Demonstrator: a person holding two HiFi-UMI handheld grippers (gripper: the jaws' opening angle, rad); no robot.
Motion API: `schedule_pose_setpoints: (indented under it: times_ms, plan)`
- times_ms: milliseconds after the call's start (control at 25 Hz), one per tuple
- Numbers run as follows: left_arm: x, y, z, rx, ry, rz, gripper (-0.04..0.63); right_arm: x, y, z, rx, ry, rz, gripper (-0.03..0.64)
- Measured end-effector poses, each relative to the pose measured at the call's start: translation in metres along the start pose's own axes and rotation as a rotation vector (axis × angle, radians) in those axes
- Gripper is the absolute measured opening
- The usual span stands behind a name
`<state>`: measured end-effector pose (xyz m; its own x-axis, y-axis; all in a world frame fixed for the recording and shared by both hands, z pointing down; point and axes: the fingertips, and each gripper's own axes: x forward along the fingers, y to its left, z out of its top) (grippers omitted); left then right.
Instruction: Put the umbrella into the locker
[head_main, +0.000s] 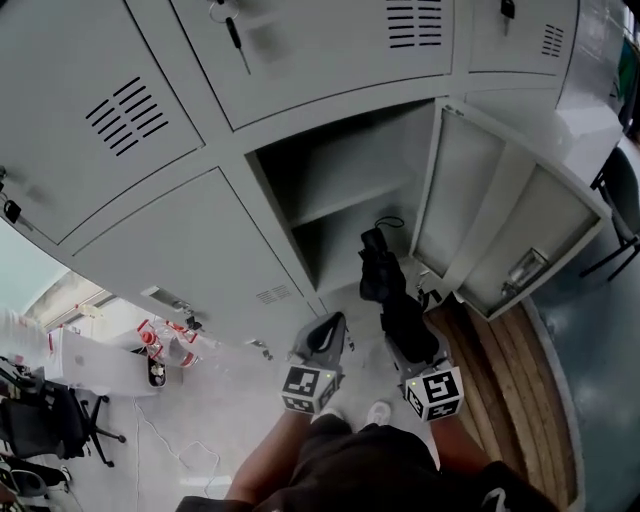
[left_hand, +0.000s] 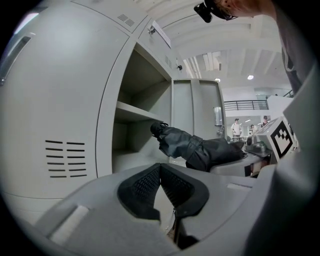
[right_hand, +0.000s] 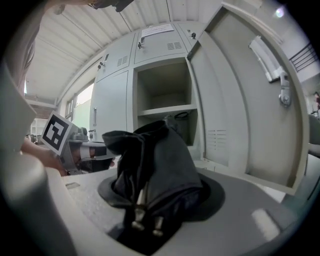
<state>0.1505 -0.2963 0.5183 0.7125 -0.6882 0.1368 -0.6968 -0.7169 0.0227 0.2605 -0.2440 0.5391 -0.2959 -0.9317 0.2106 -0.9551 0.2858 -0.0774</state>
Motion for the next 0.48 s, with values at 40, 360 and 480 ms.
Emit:
schedule_pose_setpoints:
  times_ms: [40,360,480]
  plan:
    - [-0.002,0.003,-0.001,-0.003,0.002,0.008,0.005,0.003,0.001,-0.002,0.001,0.007,0.006,0.242]
    - [0.000,0.032,0.000,-0.028,-0.004,0.035,0.005,0.034,0.003,0.006,-0.014,0.018,0.017,0.242]
    - [0.000,0.036,0.000,-0.038,-0.009,0.020,0.005,0.043,0.005,0.008,-0.032,0.033,0.016,0.242]
